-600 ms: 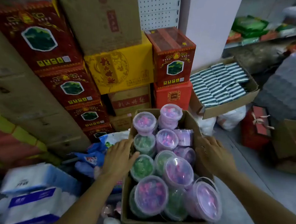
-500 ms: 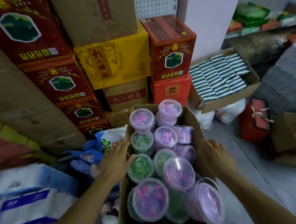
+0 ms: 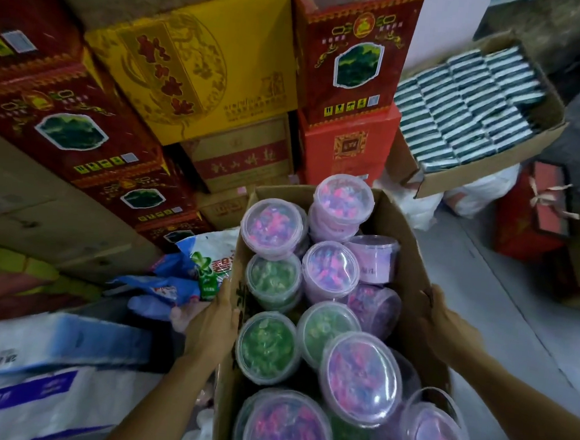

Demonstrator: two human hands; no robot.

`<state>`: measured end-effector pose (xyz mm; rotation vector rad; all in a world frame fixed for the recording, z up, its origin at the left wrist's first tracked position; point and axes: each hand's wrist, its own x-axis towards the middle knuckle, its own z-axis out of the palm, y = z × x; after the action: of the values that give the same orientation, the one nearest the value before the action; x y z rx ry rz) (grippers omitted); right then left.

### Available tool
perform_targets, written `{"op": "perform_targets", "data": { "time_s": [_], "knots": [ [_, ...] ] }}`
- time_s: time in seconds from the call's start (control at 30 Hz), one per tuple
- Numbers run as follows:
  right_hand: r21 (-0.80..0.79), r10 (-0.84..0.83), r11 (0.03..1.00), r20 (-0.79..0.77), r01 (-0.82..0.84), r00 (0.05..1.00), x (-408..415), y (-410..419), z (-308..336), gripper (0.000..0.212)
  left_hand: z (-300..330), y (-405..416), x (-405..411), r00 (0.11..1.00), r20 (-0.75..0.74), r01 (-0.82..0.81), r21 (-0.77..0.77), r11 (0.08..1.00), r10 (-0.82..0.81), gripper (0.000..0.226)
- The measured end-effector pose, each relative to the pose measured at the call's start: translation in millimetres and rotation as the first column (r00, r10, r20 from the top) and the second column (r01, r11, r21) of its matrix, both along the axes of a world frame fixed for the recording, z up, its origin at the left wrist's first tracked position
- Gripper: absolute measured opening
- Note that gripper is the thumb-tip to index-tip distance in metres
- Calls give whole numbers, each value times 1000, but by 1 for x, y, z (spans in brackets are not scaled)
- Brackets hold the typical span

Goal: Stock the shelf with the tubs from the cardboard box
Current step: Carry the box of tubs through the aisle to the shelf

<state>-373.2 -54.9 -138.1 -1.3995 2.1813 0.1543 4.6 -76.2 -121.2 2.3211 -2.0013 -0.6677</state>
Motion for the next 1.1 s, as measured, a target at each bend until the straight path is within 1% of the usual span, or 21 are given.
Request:
{"op": "perform_targets", "data": {
  "time_s": [0.17,0.3,0.4,0.47,0.63,0.83,0.97,1.03,1.1],
  "knots": [
    [-95,0,995,-27,-3,1000,-4,-4,-17,45,-10,-9,-1,998,38,-44,3,999,44,60],
    [-127,34,991,-48,-40,998,-6,-4,-16,33,-11,-9,2,996,87,37,-1,999,-37,34],
    [-197,14,980,-48,-23,999,-4,-4,-15,22,-11,-9,5,997,53,54,-41,998,-52,27],
    [-242,6,970,-32,-13,999,-3,-2,-12,20,-10,-8,6,998,48,39,-58,998,-36,24],
    [-297,7,955,-7,-9,1000,-5,7,-3,26,-6,3,8,998,67,4,-86,996,2,25],
    [-351,36,936,48,-16,998,-10,26,24,19,11,21,8,996,84,-20,-87,996,28,28],
    [-360,26,933,22,-16,999,-12,43,42,24,30,38,5,995,95,-5,-79,997,12,36],
    [-362,16,932,11,-11,1000,-11,55,51,23,40,47,5,996,93,15,-81,997,-8,40],
    [-367,-3,930,1,3,1000,-10,70,59,20,49,55,7,997,68,37,-94,995,-31,39]
  ]
}}
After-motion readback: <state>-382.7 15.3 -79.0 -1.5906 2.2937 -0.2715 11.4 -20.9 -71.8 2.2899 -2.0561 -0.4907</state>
